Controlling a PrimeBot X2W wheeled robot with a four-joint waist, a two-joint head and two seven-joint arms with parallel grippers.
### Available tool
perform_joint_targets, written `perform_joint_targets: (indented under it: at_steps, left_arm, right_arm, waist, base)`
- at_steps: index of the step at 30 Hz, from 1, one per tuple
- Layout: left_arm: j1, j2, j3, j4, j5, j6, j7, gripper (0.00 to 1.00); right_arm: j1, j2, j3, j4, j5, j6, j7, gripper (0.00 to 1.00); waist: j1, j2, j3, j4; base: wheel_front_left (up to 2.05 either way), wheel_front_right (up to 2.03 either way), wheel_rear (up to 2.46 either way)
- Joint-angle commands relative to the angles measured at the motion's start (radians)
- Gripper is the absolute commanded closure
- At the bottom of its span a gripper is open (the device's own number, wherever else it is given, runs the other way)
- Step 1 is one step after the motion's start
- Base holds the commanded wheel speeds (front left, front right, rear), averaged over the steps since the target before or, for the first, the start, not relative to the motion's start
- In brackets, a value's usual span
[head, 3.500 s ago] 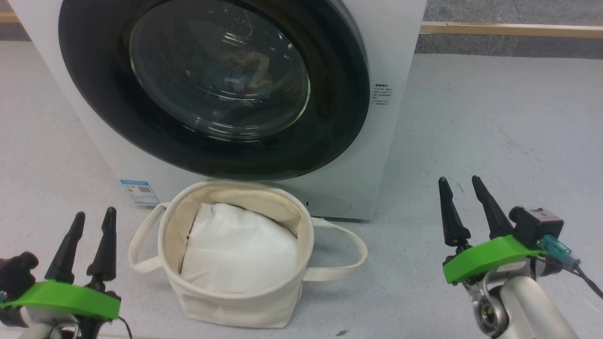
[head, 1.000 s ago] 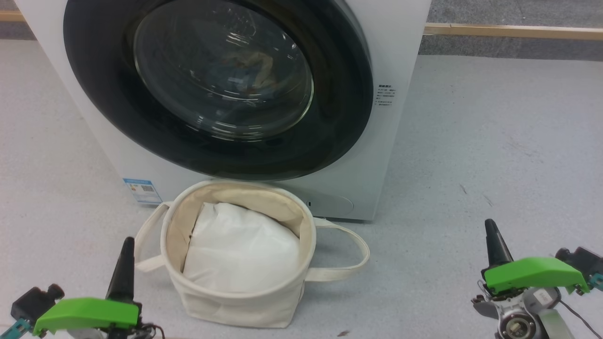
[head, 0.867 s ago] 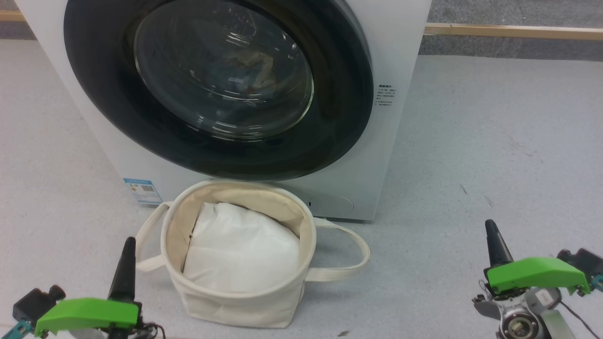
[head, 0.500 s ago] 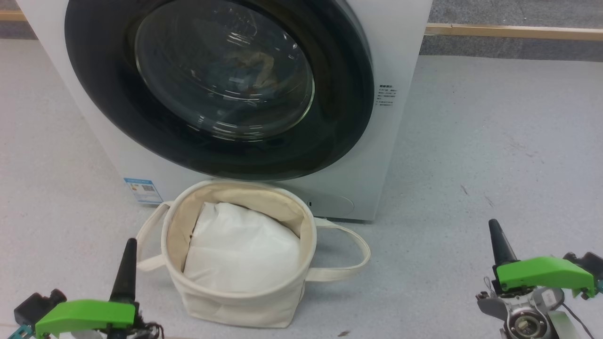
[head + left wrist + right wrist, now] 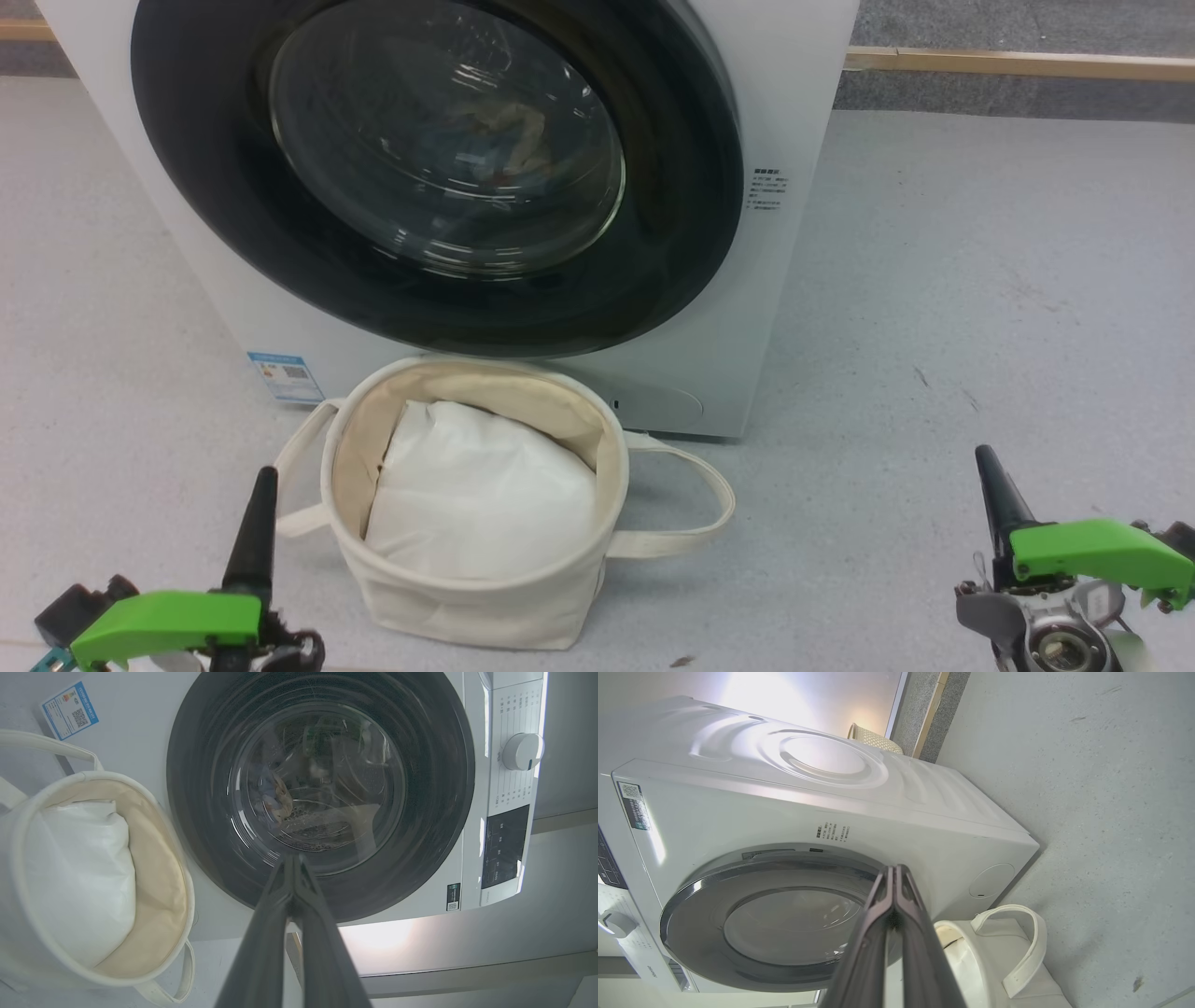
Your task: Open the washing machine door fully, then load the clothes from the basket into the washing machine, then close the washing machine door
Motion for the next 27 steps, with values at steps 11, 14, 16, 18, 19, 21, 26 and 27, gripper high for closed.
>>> perform_joint_targets:
  at_steps: [11, 14, 16, 18, 19, 21, 26, 27]
  left_arm:
    - [-0.013, -0.021, 0.056, -0.060, -0.091, 0.004, 0.038, 1.00]
    - [-0.011, -0.028, 0.061, -0.066, -0.112, 0.005, 0.047, 1.00]
    - [-0.010, -0.033, 0.065, -0.070, -0.126, 0.006, 0.052, 1.00]
    - [-0.009, -0.037, 0.069, -0.074, -0.140, 0.007, 0.058, 1.00]
    - [-0.008, -0.040, 0.071, -0.076, -0.148, 0.007, 0.061, 1.00]
    - [-0.007, -0.044, 0.074, -0.079, -0.162, 0.008, 0.067, 1.00]
    - [-0.004, -0.056, 0.084, -0.089, -0.198, 0.010, 0.081, 1.00]
    - [-0.003, -0.058, 0.086, -0.091, -0.205, 0.011, 0.084, 1.00]
  right_arm:
    - [-0.008, 0.005, -0.015, -0.051, 0.127, 0.000, 0.036, 1.00]
    - [-0.006, 0.007, -0.021, -0.055, 0.157, 0.000, 0.044, 1.00]
    - [-0.004, 0.007, -0.026, -0.057, 0.177, 0.000, 0.049, 1.00]
    - [-0.002, 0.008, -0.030, -0.059, 0.197, 0.000, 0.054, 1.00]
    - [-0.001, 0.009, -0.032, -0.061, 0.207, 0.000, 0.057, 1.00]
    - [0.001, 0.010, -0.036, -0.063, 0.227, 0.000, 0.062, 1.00]
    - [0.005, 0.012, -0.047, -0.069, 0.278, 0.000, 0.076, 1.00]
    - [0.006, 0.012, -0.049, -0.070, 0.288, 0.000, 0.078, 1.00]
  waist:
    - [0.0000, 0.0000, 0.000, 0.002]
    - [0.0000, 0.0000, 0.000, 0.002]
    - [0.0000, 0.0000, 0.000, 0.003]
    - [0.0000, 0.0000, 0.000, 0.003]
    - [0.0000, 0.0000, 0.000, 0.003]
    - [0.0000, 0.0000, 0.000, 0.004]
    - [0.0000, 0.0000, 0.000, 0.005]
    - [0.0000, 0.0000, 0.000, 0.005]
  base:
    - [0.00, 0.00, 0.00]
    - [0.00, 0.00, 0.00]
    - [0.00, 0.00, 0.00]
    - [0.00, 0.00, 0.00]
    - [0.00, 0.00, 0.00]
    - [0.00, 0.00, 0.00]
    - [0.00, 0.00, 0.00]
    - [0.00, 0.00, 0.00]
